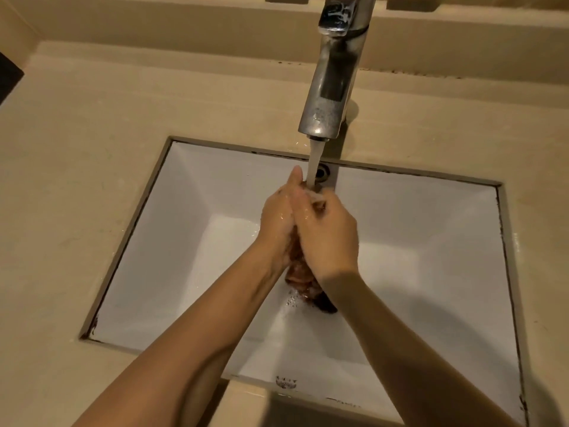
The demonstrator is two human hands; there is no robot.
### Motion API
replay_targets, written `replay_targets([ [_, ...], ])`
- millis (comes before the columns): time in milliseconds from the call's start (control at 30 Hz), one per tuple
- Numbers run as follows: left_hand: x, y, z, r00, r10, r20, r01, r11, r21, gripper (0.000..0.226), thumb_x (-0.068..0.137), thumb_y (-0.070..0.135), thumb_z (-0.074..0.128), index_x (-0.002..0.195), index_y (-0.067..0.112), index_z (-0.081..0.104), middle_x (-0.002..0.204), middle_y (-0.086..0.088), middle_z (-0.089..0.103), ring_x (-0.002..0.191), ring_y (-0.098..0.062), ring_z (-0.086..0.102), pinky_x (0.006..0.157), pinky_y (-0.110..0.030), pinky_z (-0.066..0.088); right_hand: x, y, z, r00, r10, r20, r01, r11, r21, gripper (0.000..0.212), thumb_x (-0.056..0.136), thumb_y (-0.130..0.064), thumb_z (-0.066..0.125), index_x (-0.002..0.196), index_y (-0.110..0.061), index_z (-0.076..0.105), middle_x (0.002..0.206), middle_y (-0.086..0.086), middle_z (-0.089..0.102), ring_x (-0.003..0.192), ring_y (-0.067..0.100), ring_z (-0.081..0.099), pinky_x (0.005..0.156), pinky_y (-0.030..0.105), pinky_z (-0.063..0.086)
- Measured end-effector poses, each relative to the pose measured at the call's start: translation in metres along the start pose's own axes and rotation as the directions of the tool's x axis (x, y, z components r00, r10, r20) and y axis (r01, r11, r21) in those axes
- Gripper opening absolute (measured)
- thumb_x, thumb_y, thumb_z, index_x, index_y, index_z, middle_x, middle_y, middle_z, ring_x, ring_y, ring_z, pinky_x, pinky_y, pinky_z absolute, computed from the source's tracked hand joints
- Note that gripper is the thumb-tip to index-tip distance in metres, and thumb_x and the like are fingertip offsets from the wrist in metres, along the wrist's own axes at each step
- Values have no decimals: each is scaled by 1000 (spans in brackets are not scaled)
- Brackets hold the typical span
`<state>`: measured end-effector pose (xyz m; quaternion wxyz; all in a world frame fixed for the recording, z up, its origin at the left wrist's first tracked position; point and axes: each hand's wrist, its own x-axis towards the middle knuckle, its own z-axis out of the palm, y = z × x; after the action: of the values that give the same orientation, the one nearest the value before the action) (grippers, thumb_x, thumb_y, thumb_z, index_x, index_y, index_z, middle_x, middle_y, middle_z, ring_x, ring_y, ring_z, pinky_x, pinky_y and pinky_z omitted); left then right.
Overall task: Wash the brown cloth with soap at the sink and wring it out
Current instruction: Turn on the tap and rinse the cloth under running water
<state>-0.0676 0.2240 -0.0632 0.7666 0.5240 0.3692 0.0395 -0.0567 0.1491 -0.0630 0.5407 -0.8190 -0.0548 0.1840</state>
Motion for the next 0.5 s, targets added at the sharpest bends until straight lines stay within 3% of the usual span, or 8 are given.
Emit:
replay_targets([
  [100,-8,-10,1,1000,-5,24,6,1000,-3,35,98,38,46,78,19,67,50,7,63,46,-6,59,44,-17,44,17,2,2,993,28,-114,-24,999,41,36,95,-46,39,78,-20,58,74,-5,61,78,16,62,80,39,52],
  [167,-11,-12,-4,1000,2,14,-1,999,-39,31,97,37,48,86,18,70,63,4,70,58,-9,66,50,-21,48,22,6,3,995,45,-84,-39,997,69,37,95,-45,38,73,-23,57,73,-5,60,78,18,62,82,40,51],
  [300,-11,-15,-23,997,-65,31,68,991,-118,35,98,36,45,103,12,70,100,-10,75,94,-21,71,81,-34,57,23,9,-1,998,69,-8,-65,972,226,33,94,-40,45,71,-20,56,73,5,61,75,20,60,80,45,50],
  [400,-10,-20,-32,989,-138,62,139,990,-21,39,97,44,44,112,16,67,105,-5,74,97,-20,70,80,-32,57,24,1,-11,992,104,69,-122,925,359,28,92,-39,47,75,-20,59,80,5,63,82,20,63,82,45,51],
  [500,-12,-21,-33,975,-191,114,190,982,14,35,91,54,47,100,29,70,101,3,74,99,-18,66,86,-37,51,21,-14,-12,964,127,235,-232,832,504,22,95,-29,47,89,-18,64,88,6,68,89,20,66,82,33,54],
])
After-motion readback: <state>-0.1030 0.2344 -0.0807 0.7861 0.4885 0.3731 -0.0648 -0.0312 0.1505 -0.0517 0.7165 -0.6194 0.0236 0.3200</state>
